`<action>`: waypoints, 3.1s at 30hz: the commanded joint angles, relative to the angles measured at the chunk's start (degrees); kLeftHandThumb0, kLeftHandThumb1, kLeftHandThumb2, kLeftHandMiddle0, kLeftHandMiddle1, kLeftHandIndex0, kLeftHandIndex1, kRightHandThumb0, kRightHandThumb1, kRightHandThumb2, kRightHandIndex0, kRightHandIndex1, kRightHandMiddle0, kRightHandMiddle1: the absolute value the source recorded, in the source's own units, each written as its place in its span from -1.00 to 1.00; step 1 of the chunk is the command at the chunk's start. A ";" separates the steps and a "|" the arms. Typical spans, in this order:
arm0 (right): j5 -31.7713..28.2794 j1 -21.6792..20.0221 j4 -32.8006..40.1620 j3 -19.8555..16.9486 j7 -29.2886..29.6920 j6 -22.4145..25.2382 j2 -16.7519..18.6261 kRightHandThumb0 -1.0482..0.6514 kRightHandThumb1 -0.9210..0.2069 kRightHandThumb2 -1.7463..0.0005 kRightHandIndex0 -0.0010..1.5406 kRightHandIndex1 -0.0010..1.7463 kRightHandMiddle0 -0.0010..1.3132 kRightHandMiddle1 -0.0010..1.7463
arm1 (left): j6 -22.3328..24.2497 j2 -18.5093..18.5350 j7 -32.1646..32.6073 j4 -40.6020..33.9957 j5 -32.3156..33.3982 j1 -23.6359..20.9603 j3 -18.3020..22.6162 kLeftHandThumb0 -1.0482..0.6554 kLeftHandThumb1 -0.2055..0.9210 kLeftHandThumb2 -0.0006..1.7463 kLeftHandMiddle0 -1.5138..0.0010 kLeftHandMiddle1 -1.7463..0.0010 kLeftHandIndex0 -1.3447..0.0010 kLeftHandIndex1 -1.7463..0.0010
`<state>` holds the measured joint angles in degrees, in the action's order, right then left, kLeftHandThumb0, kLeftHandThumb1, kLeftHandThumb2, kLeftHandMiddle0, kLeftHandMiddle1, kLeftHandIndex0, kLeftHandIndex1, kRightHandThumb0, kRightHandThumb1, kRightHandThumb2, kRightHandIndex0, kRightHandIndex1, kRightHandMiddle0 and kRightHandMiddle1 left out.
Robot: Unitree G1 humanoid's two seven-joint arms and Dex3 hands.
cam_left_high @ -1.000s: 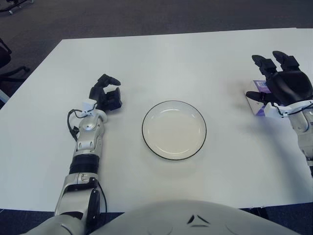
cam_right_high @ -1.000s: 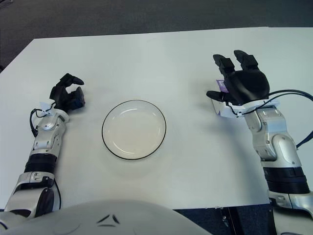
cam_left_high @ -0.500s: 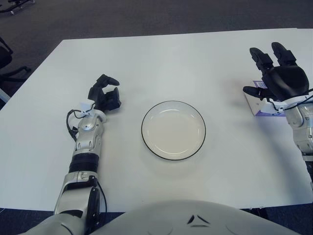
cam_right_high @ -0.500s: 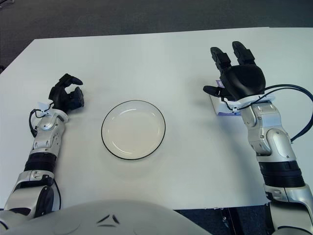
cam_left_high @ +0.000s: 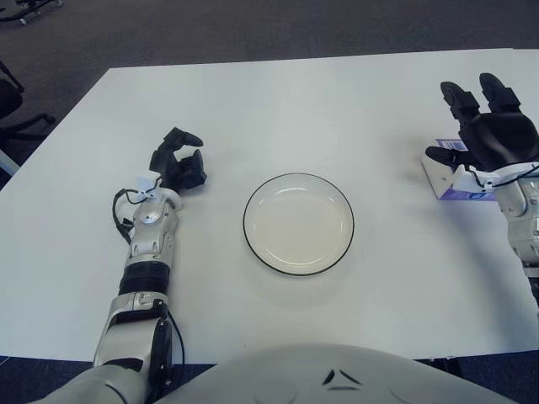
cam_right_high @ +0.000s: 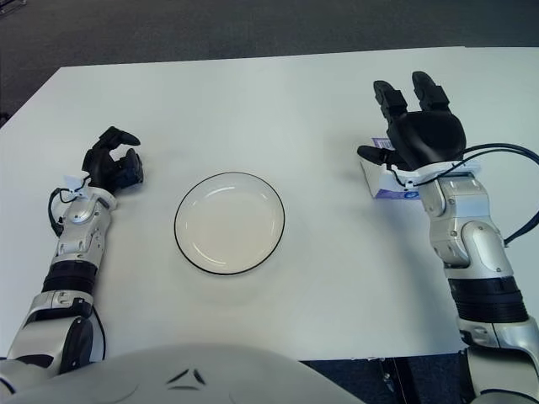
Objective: Put the tissue paper into the plate.
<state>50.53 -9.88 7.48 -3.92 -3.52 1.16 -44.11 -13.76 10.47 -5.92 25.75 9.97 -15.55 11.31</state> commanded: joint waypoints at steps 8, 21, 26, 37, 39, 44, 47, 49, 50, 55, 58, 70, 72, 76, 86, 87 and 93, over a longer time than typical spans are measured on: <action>3.06 1.61 1.48 -0.44 -0.77 4.16 -1.18 -1.00 -1.00 0.10 -1.00 -1.00 -1.00 -0.92 | -0.83 -3.80 -0.65 6.82 0.25 7.03 -0.41 -0.30 0.10 0.37 -0.71 -1.00 0.20 -1.00; 2.79 3.91 2.43 -1.88 -3.29 6.91 -2.43 -1.00 -1.00 0.10 -1.00 -1.00 -0.99 -0.95 | -1.57 -3.40 -0.06 7.70 -0.15 6.75 -0.65 -0.30 0.11 0.36 -0.71 -1.00 0.20 -1.00; 0.85 4.59 1.82 -2.57 -4.53 6.00 -3.67 -1.00 -1.00 0.13 -1.00 -1.00 -1.00 -0.94 | -1.72 -3.21 -0.18 7.67 -0.32 6.79 -0.85 -0.29 0.11 0.36 -0.71 -1.00 0.21 -1.00; -3.24 4.30 -2.03 -2.58 -5.13 2.55 -4.94 -1.00 -1.00 0.19 -1.00 -1.00 -1.00 -0.98 | -1.48 -3.00 0.14 7.87 -0.35 6.76 -0.73 -0.29 0.13 0.35 -0.70 -1.00 0.22 -1.00; -3.73 4.03 -2.97 -2.33 -5.06 1.77 -5.27 -1.00 -1.00 0.20 -1.00 -1.00 -1.00 -0.98 | -1.40 -2.94 0.16 7.89 -0.40 6.73 -0.74 -0.29 0.13 0.35 -0.70 -1.00 0.22 -1.00; -4.68 3.50 -4.46 -2.11 -5.55 0.29 -5.79 -1.00 -1.00 0.19 -1.00 -1.00 -1.00 -0.98 | -1.13 -2.90 0.10 7.90 -0.31 6.70 -0.69 -0.29 0.14 0.34 -0.70 -1.00 0.22 -1.00; -6.02 3.24 -5.35 -2.02 -6.20 -0.85 -6.20 -1.00 -1.00 0.19 -1.00 -1.00 -1.00 -0.98 | -1.01 -2.93 0.17 7.90 -0.18 6.70 -0.58 -0.29 0.14 0.34 -0.69 -1.00 0.22 -1.00; -6.96 3.02 -5.85 -1.94 -6.69 -1.58 -6.32 -1.00 -1.00 0.19 -1.00 -1.00 -1.00 -0.98 | -1.08 -2.88 0.23 8.07 -0.14 6.61 -0.47 -0.29 0.14 0.34 -0.69 -1.00 0.22 -1.00; -7.20 2.96 -5.99 -1.91 -6.80 -1.78 -6.36 -1.00 -1.00 0.19 -1.00 -1.00 -1.00 -0.97 | -1.10 -2.86 0.24 8.11 -0.13 6.58 -0.44 -0.29 0.14 0.34 -0.69 -1.00 0.22 -1.00; -9.75 2.51 -6.82 -1.60 -9.53 -2.46 -6.74 -1.00 -1.00 0.19 -1.00 -1.00 -1.00 -0.97 | -1.63 -2.73 0.40 8.20 -0.60 6.55 -0.67 -0.29 0.14 0.34 -0.70 -1.00 0.22 -1.00; -10.81 2.10 -7.54 -1.08 -10.97 -2.71 -6.90 -1.00 -1.00 0.19 -1.00 -1.00 -1.00 -0.99 | -1.60 -2.78 -0.05 8.22 -0.17 6.52 -0.55 -0.29 0.14 0.34 -0.70 -1.00 0.23 -1.00; -12.02 -1.73 -15.65 3.04 -10.30 -4.91 -5.34 -1.00 -1.00 0.20 -1.00 -1.00 -1.00 -1.00 | -2.26 -2.72 -0.58 8.73 0.32 6.56 -0.32 -0.30 0.10 0.37 -0.70 -1.00 0.20 -1.00; -12.44 -2.44 -16.78 3.64 -10.43 -5.24 -5.27 -1.00 -1.00 0.19 -1.00 -1.00 -1.00 -1.00 | -2.53 -2.68 -0.48 8.90 0.18 6.53 -0.35 -0.30 0.10 0.37 -0.70 -1.00 0.20 -1.00; -13.34 -3.27 -18.09 4.37 -10.92 -5.77 -5.20 -1.00 -1.00 0.19 -1.00 -1.00 -1.00 -1.00 | -2.86 -2.64 -0.31 8.83 -0.06 6.69 -0.44 -0.30 0.10 0.37 -0.71 -1.00 0.20 -1.00; -16.97 -5.12 -21.10 6.10 -13.73 -7.60 -5.34 -1.00 -1.00 0.20 -1.00 -1.00 -0.99 -0.99 | -2.27 -2.84 -0.06 8.33 0.26 6.92 -0.18 -0.30 0.09 0.38 -0.71 -1.00 0.19 -1.00; -17.34 -5.30 -21.48 6.22 -13.98 -7.90 -5.37 -1.00 -1.00 0.20 -1.00 -1.00 -0.99 -0.99 | -2.17 -2.83 -0.05 8.32 0.28 6.90 -0.16 -0.30 0.09 0.38 -0.71 -1.00 0.19 -1.00; -19.76 -6.12 -23.36 6.35 -15.44 -9.60 -5.63 -0.98 -1.00 0.18 -1.00 -1.00 -0.98 -0.99 | -1.91 -2.73 -0.27 8.02 0.39 7.08 -0.10 -0.30 0.09 0.38 -0.71 -1.00 0.19 -1.00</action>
<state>32.05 -16.85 -14.03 0.67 -17.06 -7.34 -50.27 -16.65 11.89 -6.27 29.44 10.45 -15.94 11.82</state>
